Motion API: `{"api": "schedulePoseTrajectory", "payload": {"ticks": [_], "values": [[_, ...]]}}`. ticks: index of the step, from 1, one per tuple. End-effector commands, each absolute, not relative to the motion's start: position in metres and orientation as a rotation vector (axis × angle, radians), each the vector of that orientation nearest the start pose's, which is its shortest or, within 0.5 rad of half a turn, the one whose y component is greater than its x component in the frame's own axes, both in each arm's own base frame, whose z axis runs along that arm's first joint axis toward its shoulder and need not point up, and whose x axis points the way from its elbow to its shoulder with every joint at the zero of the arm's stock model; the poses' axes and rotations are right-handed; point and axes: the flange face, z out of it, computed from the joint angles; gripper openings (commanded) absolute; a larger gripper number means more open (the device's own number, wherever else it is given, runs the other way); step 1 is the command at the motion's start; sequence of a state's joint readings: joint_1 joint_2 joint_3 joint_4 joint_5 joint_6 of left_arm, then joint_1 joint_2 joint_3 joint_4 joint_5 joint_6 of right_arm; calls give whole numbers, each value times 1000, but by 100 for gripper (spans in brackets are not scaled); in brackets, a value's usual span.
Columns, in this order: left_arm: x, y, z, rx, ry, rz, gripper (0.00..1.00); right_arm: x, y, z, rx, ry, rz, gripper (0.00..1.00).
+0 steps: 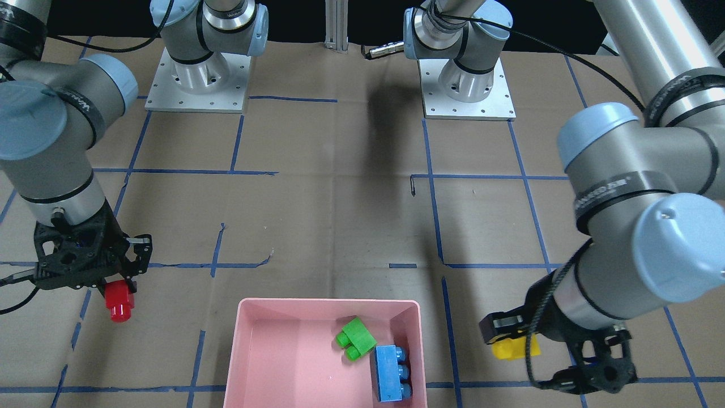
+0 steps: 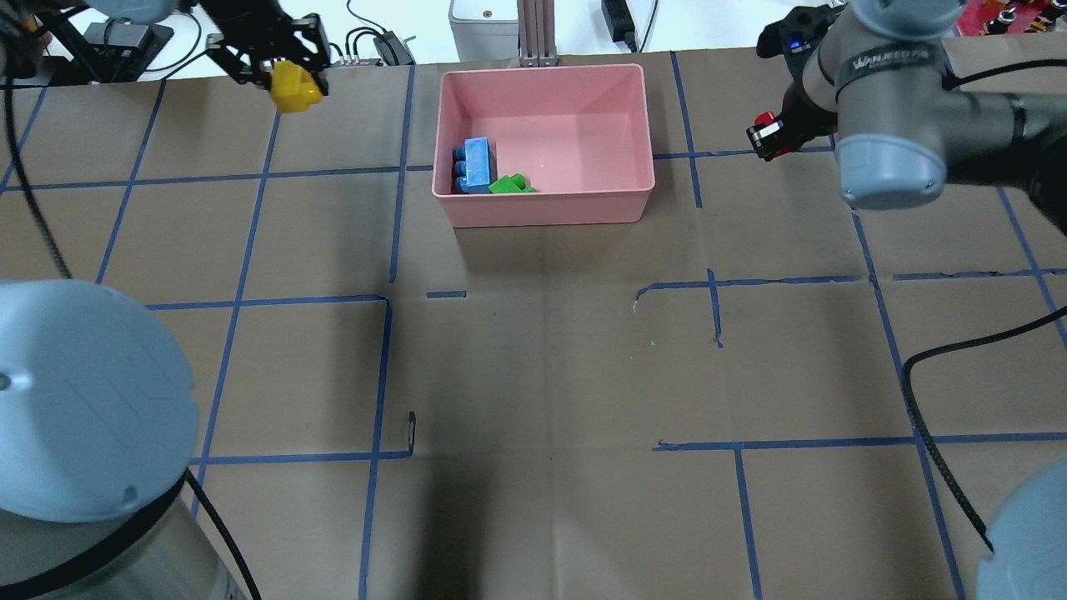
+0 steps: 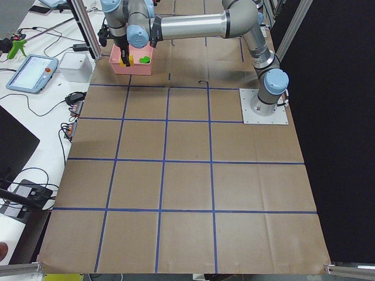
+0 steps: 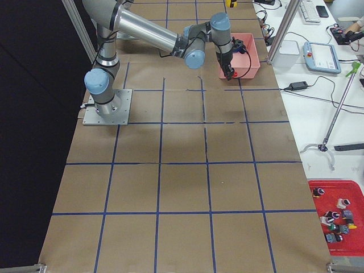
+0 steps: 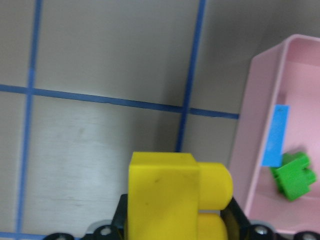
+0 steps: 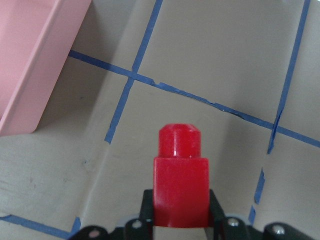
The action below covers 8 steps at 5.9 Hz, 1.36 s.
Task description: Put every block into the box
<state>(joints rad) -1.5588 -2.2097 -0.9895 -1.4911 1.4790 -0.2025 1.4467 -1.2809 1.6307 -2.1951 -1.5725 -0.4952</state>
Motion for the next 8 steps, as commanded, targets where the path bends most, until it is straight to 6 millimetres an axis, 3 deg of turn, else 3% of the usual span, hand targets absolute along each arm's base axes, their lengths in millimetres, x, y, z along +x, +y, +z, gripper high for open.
{"api": "schedulePoseTrajectory", "payload": {"ticks": [1,2,3,4,5,6,7,8], "values": [[-223,-763,339,-553,3206,-57,31,64,-639,393,-626,3123,-439,5],[-252,-770,301,-584,3203,-82,31,86,-646,390,-652,3015,-526,5],[-270,-774,278,-631,3201,-99,32,99,-653,384,-607,2898,-570,5],[-285,-769,274,-641,3191,-97,72,112,-653,382,-517,2797,-566,5],[-286,-768,286,-643,3196,-120,99,119,-653,384,-478,2784,-563,5],[-286,-763,312,-643,3202,-164,99,136,-662,376,-499,2736,-552,4],[-276,-749,354,-635,3206,-190,99,166,-669,366,-456,2721,-506,4],[-239,-736,397,-598,3178,-181,99,214,-667,353,-391,2662,-479,5]]}}
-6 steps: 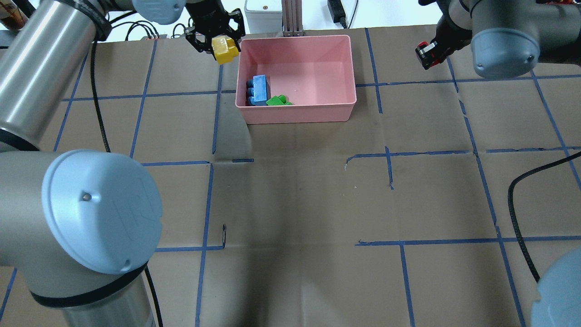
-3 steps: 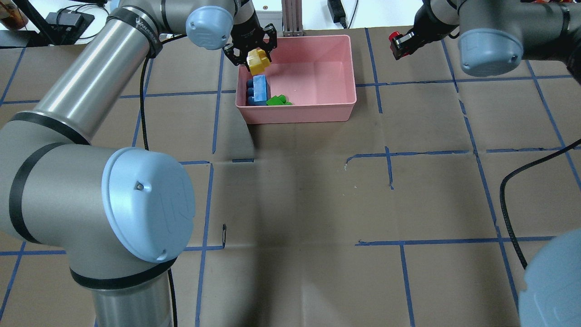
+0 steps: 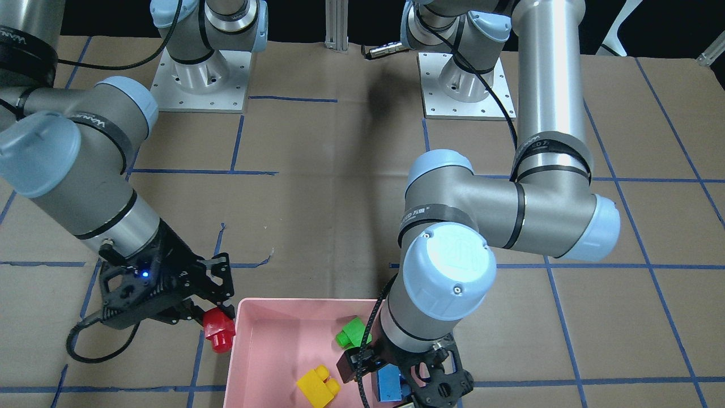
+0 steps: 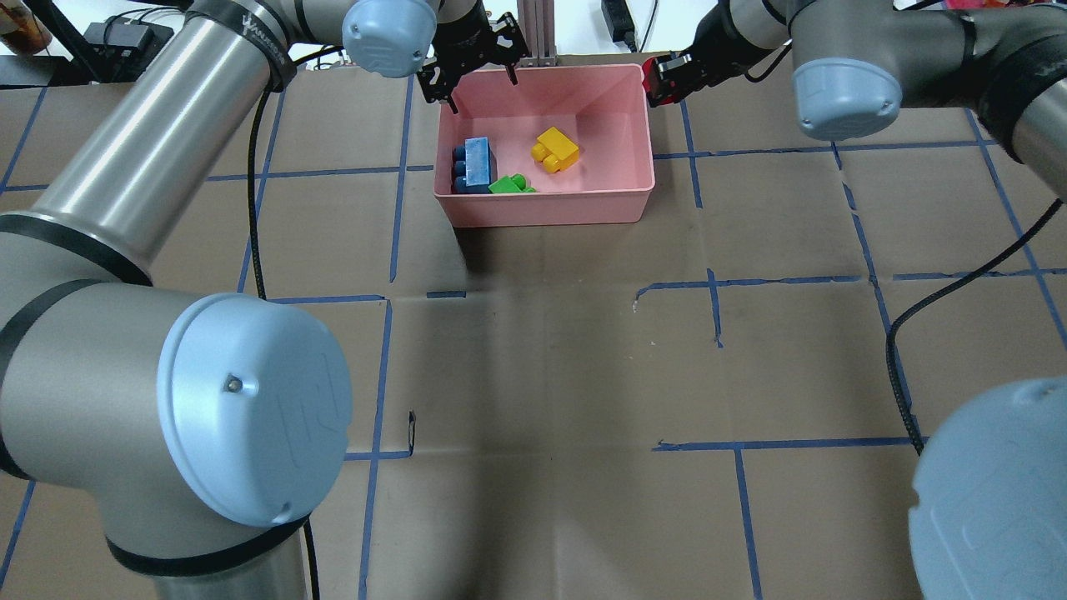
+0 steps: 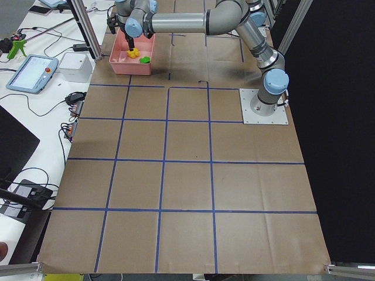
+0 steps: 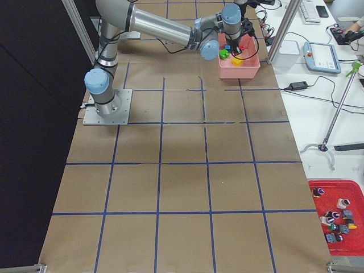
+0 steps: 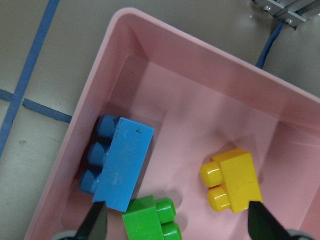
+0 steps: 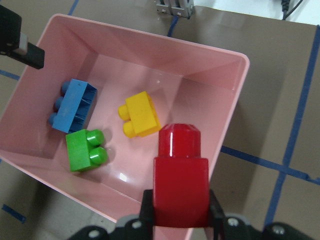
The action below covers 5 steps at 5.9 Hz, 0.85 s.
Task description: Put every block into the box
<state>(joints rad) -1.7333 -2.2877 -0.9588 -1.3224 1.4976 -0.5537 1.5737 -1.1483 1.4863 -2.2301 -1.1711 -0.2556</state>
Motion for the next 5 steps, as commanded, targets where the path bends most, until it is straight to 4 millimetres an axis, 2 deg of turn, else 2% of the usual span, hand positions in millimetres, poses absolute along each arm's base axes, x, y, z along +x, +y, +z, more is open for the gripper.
{"api": "schedulePoseTrajectory", "payload": {"ticks": [1,2,3,4,5], "values": [[-190,-722,424,-385,3158,-122,99,240,-672,343,-365,2645,-511,5],[-145,-697,449,-216,3144,-96,99,259,-681,336,-397,2636,-507,14],[-125,-660,464,-121,3143,-77,99,262,-692,348,-435,2637,-575,98],[-120,-612,476,-63,3133,-75,99,263,-692,348,-455,2641,-583,100],[-118,-579,488,-9,3110,-85,99,262,-693,353,-475,2645,-604,100]]}}
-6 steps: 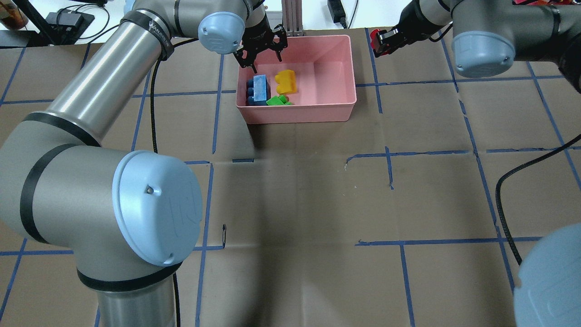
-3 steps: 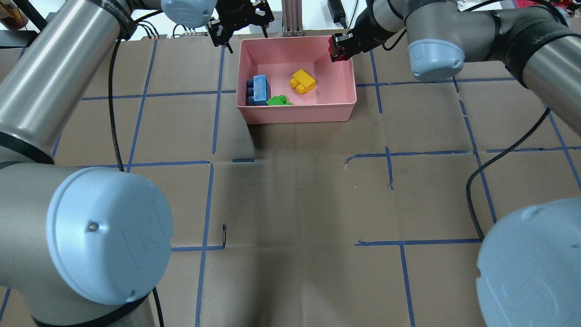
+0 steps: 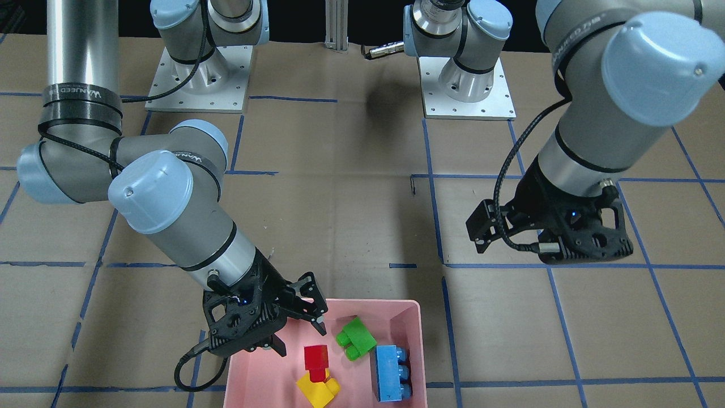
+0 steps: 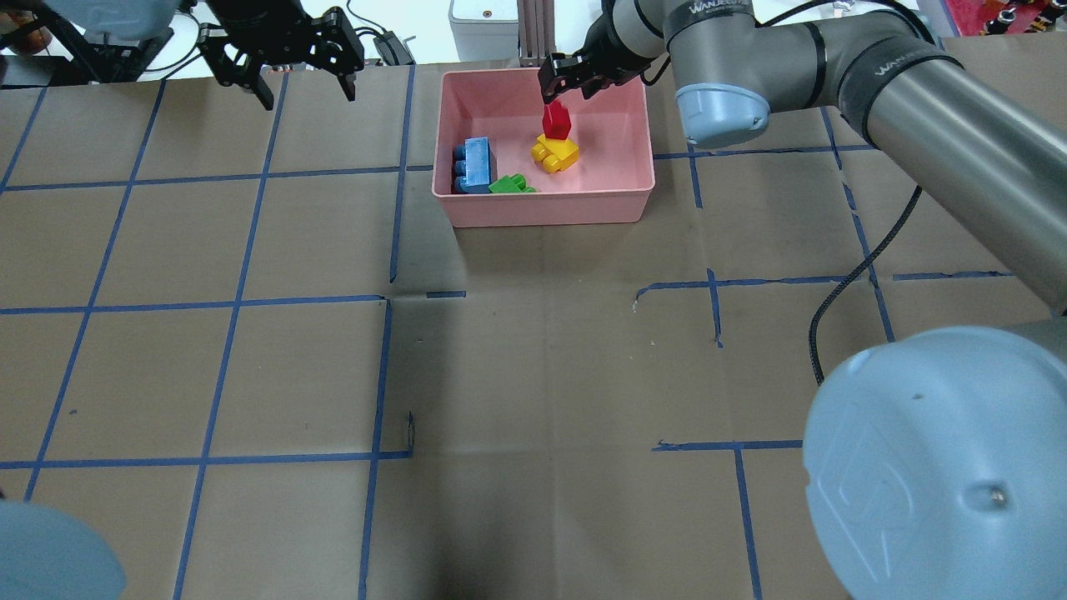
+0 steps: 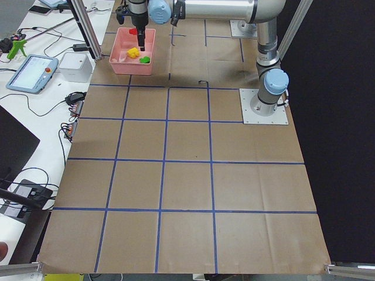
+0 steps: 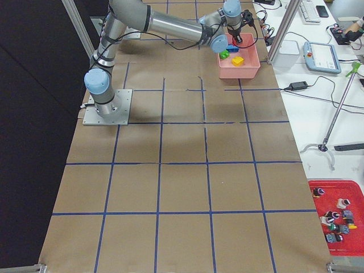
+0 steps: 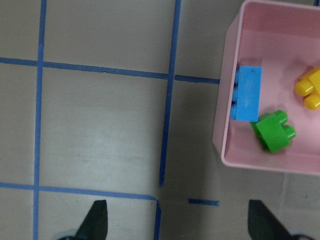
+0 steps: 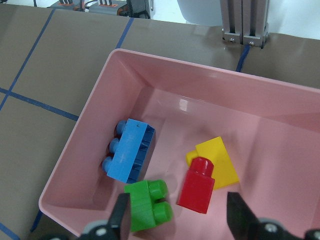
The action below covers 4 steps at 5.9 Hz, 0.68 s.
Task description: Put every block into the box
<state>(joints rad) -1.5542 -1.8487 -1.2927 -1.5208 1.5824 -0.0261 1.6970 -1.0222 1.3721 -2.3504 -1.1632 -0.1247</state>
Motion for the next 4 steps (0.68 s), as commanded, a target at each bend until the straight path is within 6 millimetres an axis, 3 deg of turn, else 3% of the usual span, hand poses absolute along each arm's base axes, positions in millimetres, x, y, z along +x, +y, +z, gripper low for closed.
{"api": "schedulePoseTrajectory", "payload": {"ticks": [1,3,4], "values": [[-121,-558,500,-4,3118,-109,99,259,-697,349,-581,2673,-638,100],[-122,-547,506,1,3119,-122,99,244,-688,364,-575,2723,-580,100],[-124,-546,499,47,3124,-100,99,232,-666,382,-554,2846,-434,100]]}}
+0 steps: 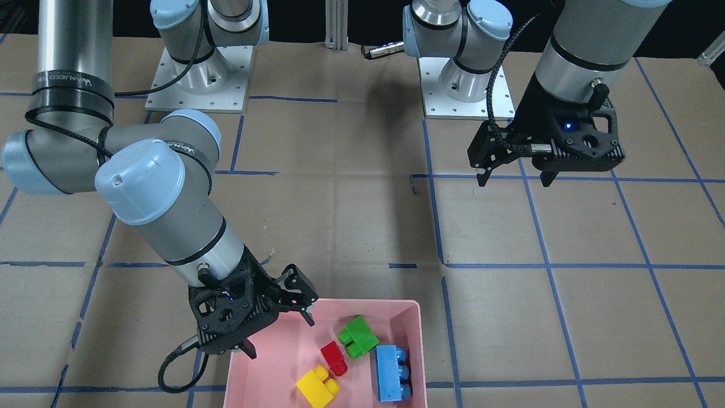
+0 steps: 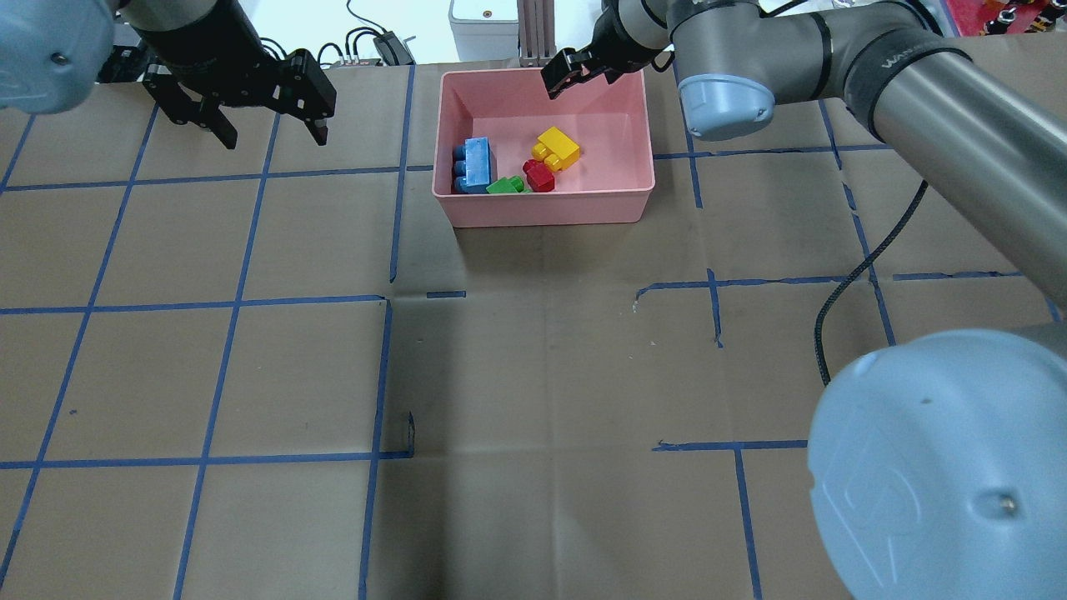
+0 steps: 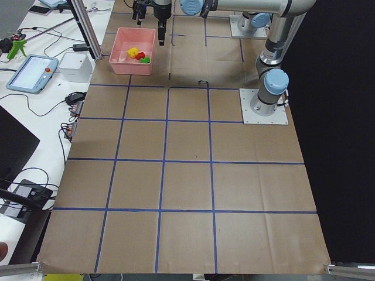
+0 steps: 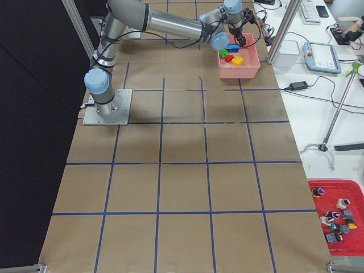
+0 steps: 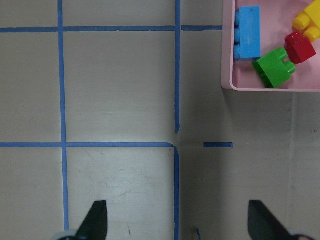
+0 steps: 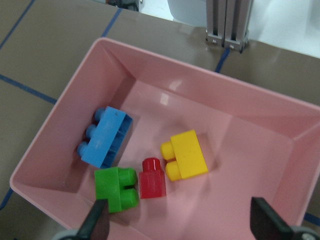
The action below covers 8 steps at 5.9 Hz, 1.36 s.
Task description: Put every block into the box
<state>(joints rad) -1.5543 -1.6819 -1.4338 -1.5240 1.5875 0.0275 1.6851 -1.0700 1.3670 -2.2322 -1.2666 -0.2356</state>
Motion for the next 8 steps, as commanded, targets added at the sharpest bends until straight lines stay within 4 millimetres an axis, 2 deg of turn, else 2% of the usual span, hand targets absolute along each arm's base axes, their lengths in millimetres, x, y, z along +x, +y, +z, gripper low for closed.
{"api": "schedulePoseTrajectory", "payload": {"ticks": [1,2,3,4,5,6,7,8], "values": [[-123,-541,495,69,3124,-88,99,225,-637,406,-534,2894,-268,100],[-123,-537,492,71,3124,-78,99,218,-580,434,-492,2919,70,100],[-124,-537,492,71,3124,-81,99,211,-531,457,-471,2906,321,100],[-123,-537,493,71,3124,-83,99,203,-500,492,-488,2967,254,100],[-124,-537,494,70,3140,-87,99,190,-472,493,-414,3080,262,100],[-125,-538,494,71,3149,-90,99,187,-448,486,-217,3120,177,100],[-124,-537,494,70,3148,-85,99,185,-443,471,-199,3129,74,100],[-123,-537,495,115,3137,-89,99,183,-444,470,-185,3128,75,100]]}}
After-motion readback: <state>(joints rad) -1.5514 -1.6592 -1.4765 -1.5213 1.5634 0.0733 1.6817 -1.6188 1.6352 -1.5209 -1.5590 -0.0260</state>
